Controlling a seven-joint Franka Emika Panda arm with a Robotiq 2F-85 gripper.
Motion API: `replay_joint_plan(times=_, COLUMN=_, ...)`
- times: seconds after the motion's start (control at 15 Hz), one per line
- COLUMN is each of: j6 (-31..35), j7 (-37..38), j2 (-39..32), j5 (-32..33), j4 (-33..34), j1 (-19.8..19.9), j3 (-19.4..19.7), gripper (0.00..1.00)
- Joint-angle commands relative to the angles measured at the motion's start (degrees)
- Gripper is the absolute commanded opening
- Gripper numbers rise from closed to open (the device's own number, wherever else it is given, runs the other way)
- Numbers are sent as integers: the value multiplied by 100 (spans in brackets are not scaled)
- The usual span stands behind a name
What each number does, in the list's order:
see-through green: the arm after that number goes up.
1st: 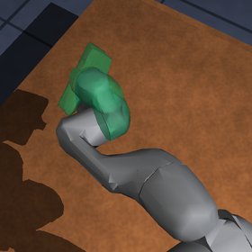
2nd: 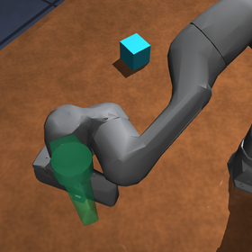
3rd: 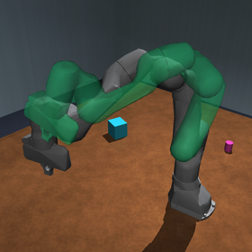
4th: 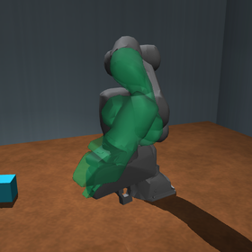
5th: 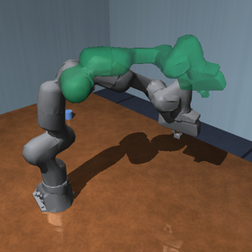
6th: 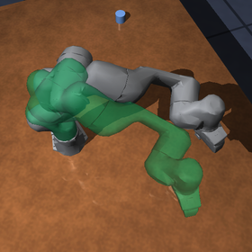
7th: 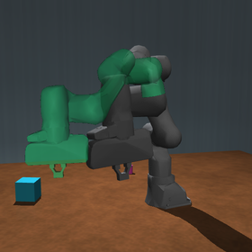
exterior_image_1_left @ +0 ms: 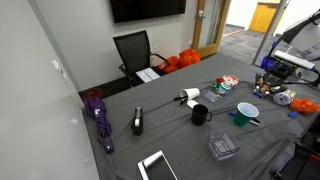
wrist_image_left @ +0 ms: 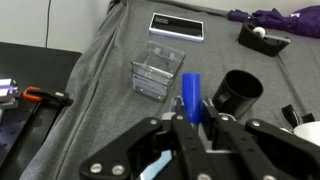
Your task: Put the pen in the cup
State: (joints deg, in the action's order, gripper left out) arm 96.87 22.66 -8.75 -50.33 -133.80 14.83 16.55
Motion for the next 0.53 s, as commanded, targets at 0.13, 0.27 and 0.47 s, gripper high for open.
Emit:
replay_joint_plan(times=0.13, j6=-905, j7=-437, j2=-411, j5=-194, j4=182, j1=135, j3=24, gripper=5)
replay_joint_plan(times=0.27, j6=-1094, j7=-534, j2=-600, j5=-276, j4=273, j1=146, j3=24, gripper=5)
replay_joint_plan(times=0.47, j6=-1218, j7=-685, j2=-901, j5=-515, j4=394, j1=134, j3=-13, gripper=5)
